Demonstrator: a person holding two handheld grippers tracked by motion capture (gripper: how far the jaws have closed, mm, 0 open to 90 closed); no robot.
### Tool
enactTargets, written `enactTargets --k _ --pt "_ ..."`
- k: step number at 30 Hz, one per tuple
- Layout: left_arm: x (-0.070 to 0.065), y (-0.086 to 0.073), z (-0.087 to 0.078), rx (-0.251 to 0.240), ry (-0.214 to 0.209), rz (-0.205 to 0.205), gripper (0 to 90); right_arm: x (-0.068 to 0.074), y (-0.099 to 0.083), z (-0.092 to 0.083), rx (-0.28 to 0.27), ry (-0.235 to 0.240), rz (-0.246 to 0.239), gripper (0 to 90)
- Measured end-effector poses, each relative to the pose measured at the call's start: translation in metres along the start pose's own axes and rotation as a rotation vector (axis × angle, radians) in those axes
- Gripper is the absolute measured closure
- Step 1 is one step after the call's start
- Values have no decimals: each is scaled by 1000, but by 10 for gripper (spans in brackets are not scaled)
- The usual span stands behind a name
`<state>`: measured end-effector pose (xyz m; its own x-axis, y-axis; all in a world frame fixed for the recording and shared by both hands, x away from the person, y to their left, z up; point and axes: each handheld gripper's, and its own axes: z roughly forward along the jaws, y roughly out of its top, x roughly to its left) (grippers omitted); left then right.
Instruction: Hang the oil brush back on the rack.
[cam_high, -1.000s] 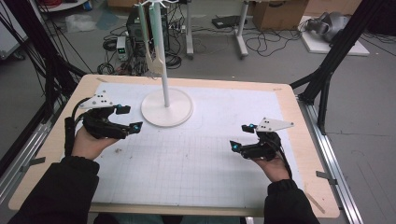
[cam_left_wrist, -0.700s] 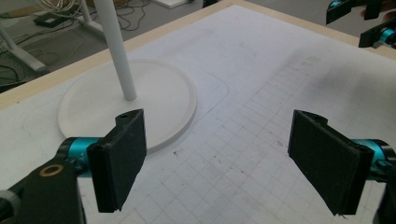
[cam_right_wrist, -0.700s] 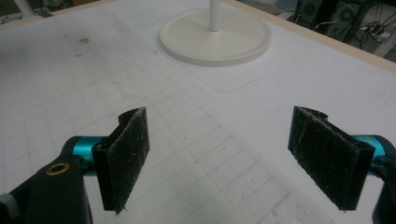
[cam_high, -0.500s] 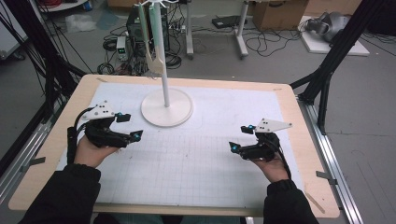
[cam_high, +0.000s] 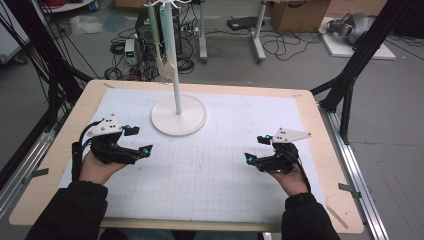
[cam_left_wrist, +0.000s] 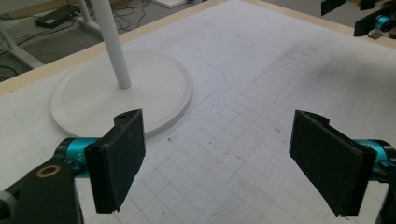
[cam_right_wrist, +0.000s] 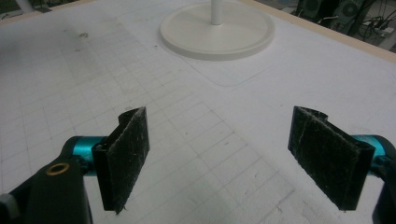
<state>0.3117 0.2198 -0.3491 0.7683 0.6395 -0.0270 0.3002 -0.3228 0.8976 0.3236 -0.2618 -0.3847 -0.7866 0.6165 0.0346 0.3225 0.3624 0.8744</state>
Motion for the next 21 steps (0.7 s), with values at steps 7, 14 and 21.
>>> enactTargets --k 7,14,21 --pt "-1 -8 -2 -5 4 -8 186 3 -1 1 6 2 -5 193" --pt "-3 -14 -3 -6 22 -12 187 3 -3 1 2 0 -7 193" --pt "-2 -24 -1 -6 30 -28 186 2 -5 3 1 2 -4 193"
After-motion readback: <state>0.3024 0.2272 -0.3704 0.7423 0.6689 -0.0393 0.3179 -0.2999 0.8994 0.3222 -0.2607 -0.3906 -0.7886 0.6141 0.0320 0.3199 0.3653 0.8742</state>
